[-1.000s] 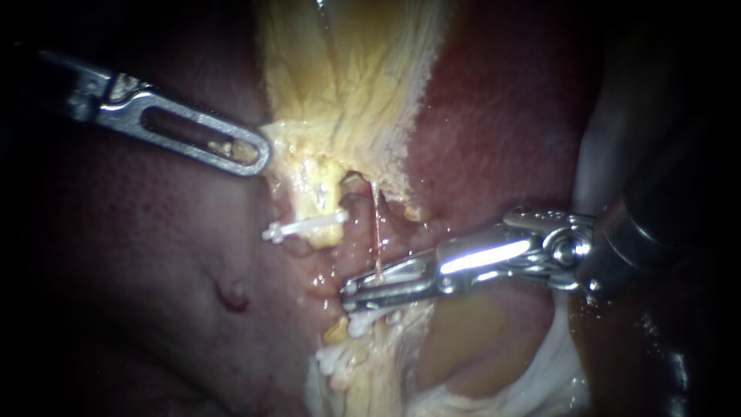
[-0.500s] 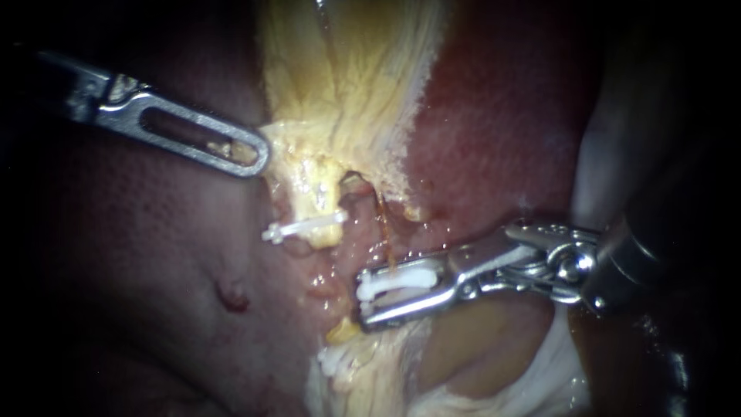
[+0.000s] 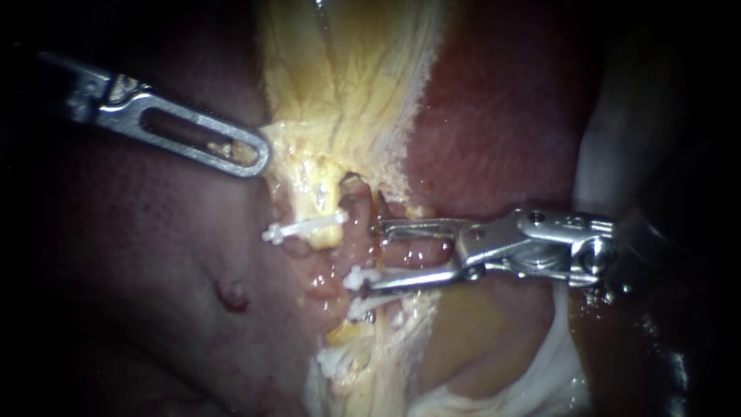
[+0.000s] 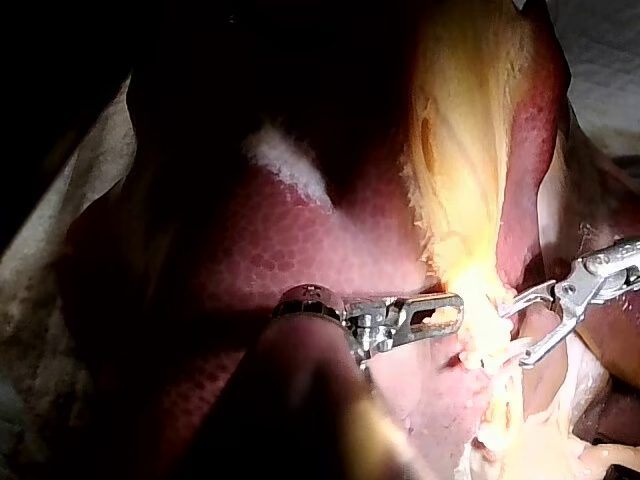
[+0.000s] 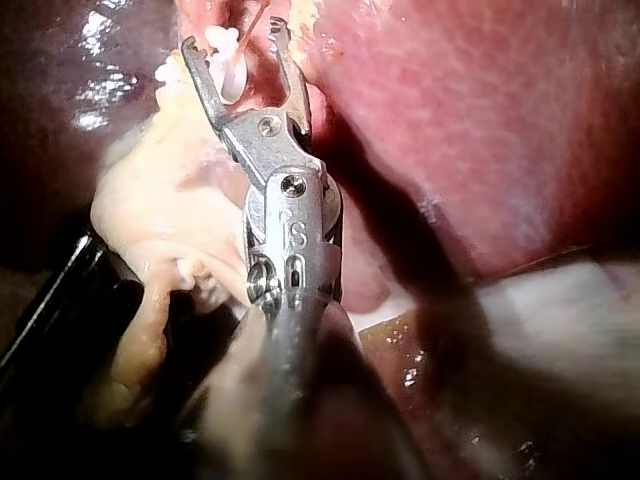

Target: Going back second clip right tube

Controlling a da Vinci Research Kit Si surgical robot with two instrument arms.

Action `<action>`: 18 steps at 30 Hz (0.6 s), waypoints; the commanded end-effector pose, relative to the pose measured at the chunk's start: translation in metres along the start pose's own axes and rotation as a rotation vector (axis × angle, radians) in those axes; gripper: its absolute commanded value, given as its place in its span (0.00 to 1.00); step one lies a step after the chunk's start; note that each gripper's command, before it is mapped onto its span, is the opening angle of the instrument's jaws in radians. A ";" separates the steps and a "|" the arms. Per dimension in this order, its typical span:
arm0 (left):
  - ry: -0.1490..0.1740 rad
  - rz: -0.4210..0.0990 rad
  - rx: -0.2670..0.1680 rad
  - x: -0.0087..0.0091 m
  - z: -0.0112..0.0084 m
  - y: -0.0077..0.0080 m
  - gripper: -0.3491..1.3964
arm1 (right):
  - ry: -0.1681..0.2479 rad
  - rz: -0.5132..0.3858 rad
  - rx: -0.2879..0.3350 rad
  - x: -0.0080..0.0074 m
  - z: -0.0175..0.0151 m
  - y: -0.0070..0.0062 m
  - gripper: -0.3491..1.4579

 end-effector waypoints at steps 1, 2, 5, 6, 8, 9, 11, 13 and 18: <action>0.000 0.000 0.000 0.0000 0.0000 0.0000 0.00 | 0.000 -0.016 -0.002 0.0002 -0.0004 -0.0001 0.47; 0.000 0.000 0.000 0.0001 -0.0001 0.0000 0.00 | -0.001 -0.033 0.003 0.0002 -0.0007 -0.0002 0.47; 0.000 0.000 0.000 0.0001 -0.0001 0.0000 0.00 | 0.000 -0.084 0.001 0.0004 -0.0022 -0.0005 0.47; 0.000 0.000 0.000 0.0001 -0.0001 0.0000 0.00 | -0.003 -0.107 0.004 0.0005 -0.0028 -0.0006 0.47; 0.000 0.000 0.000 0.0001 -0.0001 0.0000 0.00 | -0.003 -0.128 0.005 0.0008 -0.0039 -0.0008 0.47; 0.000 0.000 0.000 0.0001 -0.0001 0.0000 0.00 | -0.002 -0.138 0.004 0.0010 -0.0045 -0.0009 0.47; 0.000 0.000 0.000 0.0001 -0.0001 0.0000 0.00 | -0.001 -0.153 -0.002 0.0014 -0.0053 -0.0010 0.47; 0.000 0.000 0.000 0.0001 -0.0001 0.0000 0.00 | 0.000 -0.166 -0.006 0.0019 -0.0062 -0.0012 0.47; 0.000 0.000 -0.001 0.0001 -0.0001 0.0000 0.00 | 0.001 -0.188 -0.015 0.0030 -0.0077 -0.0014 0.47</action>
